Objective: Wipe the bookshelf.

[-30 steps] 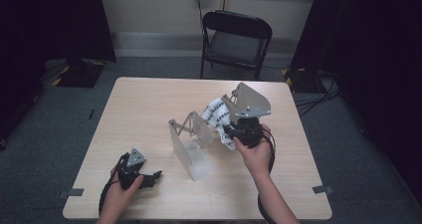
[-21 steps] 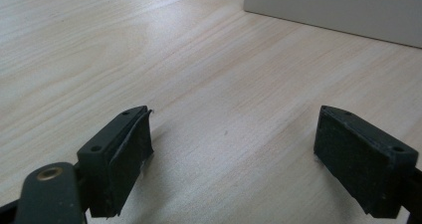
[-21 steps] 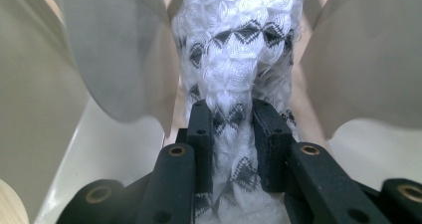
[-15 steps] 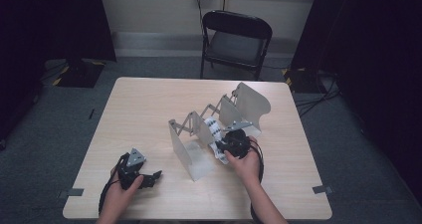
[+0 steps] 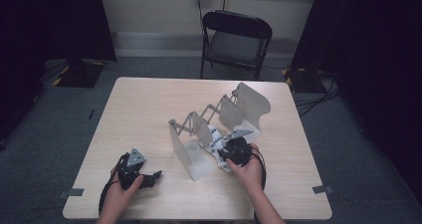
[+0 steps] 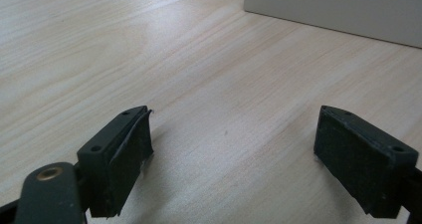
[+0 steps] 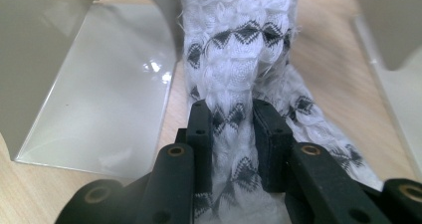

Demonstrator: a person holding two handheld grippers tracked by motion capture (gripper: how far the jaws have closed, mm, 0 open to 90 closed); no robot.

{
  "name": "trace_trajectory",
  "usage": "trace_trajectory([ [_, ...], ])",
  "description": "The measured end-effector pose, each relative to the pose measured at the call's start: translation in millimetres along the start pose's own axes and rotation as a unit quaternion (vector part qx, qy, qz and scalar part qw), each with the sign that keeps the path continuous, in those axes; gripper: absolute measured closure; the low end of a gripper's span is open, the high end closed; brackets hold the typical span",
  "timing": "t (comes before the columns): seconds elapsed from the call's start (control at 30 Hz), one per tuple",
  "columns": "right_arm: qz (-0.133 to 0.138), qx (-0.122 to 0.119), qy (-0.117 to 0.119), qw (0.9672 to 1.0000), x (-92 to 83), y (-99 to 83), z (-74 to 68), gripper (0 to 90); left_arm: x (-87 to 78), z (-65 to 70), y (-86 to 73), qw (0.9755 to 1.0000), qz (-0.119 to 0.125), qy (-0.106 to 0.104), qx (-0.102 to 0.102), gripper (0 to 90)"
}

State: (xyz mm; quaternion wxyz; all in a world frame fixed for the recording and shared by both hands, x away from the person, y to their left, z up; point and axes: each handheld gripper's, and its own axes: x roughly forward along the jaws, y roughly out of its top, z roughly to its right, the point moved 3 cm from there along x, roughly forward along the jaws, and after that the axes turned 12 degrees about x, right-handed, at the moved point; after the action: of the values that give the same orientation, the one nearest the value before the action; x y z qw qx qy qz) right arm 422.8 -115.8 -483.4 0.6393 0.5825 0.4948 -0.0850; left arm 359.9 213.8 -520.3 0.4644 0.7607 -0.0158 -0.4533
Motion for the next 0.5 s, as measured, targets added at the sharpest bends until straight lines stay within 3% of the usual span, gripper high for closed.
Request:
trace_trajectory([
  [0.23, 0.059, 0.026, 0.0, 0.9979, -39.1, 24.1, 15.2, 72.5, 0.0, 0.0, 0.0, 1.0, 0.0, 0.0, 0.0, 14.6],
  [0.37, 0.097, 0.022, -0.01, 0.995, -60.1, 44.8, 16.1, 72.4, 0.0, 0.0, 0.0, 1.0, 0.0, 0.0, 0.0, 14.6],
  [0.5, 0.103, 0.014, -0.017, 0.9945, -61.4, 57.7, 14.1, 72.4, 0.0, 0.0, 0.0, 1.0, 0.0, 0.0, 0.0, 14.6],
])
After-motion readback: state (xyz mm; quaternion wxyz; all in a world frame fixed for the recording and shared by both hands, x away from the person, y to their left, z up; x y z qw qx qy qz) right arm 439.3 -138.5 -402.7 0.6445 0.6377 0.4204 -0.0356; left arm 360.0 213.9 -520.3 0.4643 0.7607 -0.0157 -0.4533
